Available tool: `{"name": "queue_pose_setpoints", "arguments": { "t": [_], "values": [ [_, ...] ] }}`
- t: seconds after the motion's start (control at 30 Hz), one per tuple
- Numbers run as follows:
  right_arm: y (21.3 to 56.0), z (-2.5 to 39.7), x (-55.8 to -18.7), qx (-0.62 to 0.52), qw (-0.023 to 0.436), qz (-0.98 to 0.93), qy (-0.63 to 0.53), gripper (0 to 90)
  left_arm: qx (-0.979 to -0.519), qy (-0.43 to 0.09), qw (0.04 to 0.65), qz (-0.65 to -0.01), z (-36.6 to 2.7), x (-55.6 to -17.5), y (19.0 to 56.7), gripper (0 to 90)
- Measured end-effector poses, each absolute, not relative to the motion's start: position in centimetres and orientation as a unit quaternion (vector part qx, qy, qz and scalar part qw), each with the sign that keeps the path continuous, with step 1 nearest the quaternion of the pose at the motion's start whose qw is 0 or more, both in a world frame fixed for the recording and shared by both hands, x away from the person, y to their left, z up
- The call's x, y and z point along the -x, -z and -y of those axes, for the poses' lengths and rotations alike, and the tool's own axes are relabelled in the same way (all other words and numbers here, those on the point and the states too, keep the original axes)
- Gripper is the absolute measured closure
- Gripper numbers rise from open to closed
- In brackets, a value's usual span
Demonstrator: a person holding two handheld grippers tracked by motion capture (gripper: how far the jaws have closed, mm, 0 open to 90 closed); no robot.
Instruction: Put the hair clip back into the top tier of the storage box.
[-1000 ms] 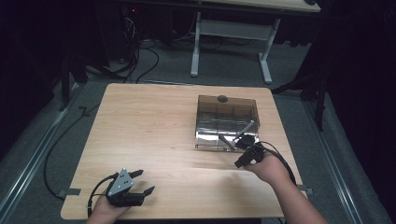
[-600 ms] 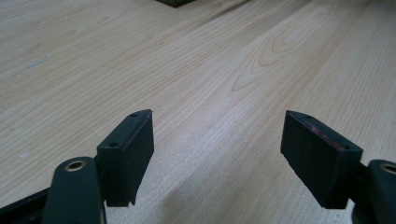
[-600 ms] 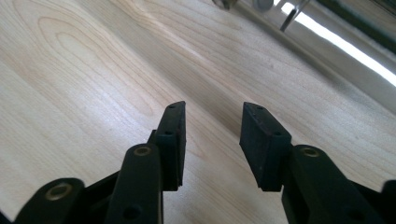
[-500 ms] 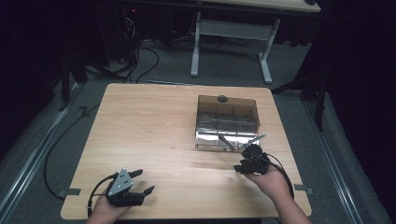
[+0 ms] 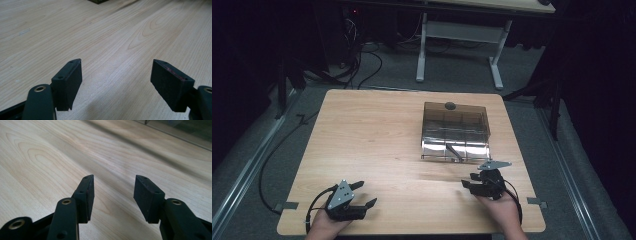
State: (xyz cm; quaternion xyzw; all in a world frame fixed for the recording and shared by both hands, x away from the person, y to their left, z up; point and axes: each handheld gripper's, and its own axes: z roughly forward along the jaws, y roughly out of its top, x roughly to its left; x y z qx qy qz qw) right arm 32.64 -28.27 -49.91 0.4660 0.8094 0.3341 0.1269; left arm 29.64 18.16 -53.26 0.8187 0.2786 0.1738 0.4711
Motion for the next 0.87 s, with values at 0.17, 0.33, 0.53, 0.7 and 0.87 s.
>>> {"name": "queue_pose_setpoints", "arguments": {
  "t": [0.17, 0.33, 0.53, 0.7, 0.87],
  "values": [
    [50.8, 28.7, -31.5, -0.461, 0.165, -0.789, -0.371, 46.1, -0.818, -0.177, 0.468, -0.284, -18.1, -29.7, 53.3, 25.8],
    [52.0, 29.0, -30.3, -0.462, 0.189, -0.767, -0.404, 45.4, -0.818, -0.178, 0.465, -0.287, -18.1, -29.7, 53.3, 25.7],
    [52.7, 28.9, -29.1, -0.456, 0.207, -0.755, -0.423, 45.3, -0.820, -0.180, 0.463, -0.283, -18.0, -29.6, 53.3, 25.8],
    [52.7, 28.6, -29.3, -0.452, 0.206, -0.763, -0.413, 45.2, -0.821, -0.180, 0.461, -0.285, -18.0, -29.7, 53.3, 25.6],
    [52.7, 28.7, -29.4, -0.456, 0.204, -0.761, -0.414, 45.2, -0.820, -0.179, 0.465, -0.281, -18.0, -29.6, 53.3, 25.6]
  ]
}}
